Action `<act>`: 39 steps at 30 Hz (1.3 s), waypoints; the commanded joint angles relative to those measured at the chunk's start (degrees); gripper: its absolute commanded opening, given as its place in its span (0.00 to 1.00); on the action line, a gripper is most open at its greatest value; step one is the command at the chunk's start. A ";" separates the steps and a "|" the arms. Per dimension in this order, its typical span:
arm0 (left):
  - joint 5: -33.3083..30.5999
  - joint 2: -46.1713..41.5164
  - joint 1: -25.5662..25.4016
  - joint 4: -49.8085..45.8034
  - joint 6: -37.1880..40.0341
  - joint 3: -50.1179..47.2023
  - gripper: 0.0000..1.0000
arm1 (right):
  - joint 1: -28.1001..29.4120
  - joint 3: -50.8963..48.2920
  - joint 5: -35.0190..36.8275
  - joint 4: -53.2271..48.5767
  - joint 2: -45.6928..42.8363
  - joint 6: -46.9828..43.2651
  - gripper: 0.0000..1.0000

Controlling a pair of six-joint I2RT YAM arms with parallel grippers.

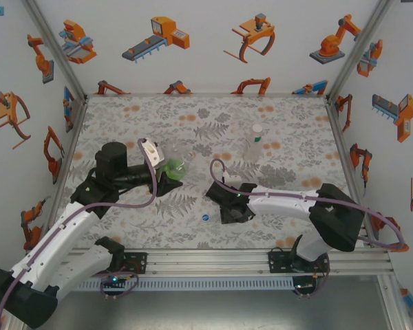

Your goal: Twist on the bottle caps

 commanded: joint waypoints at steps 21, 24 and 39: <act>1.03 0.34 -0.53 -0.27 0.19 1.90 0.00 | 0.52 1.19 -0.71 -1.77 0.61 0.09 0.43; 0.93 0.31 -0.54 -0.30 0.19 1.90 0.00 | 0.52 1.52 -0.90 -2.00 0.91 -0.12 0.42; 0.92 0.33 -0.49 -0.30 0.19 1.90 0.00 | 0.51 2.26 -2.23 -2.47 2.32 -0.24 0.42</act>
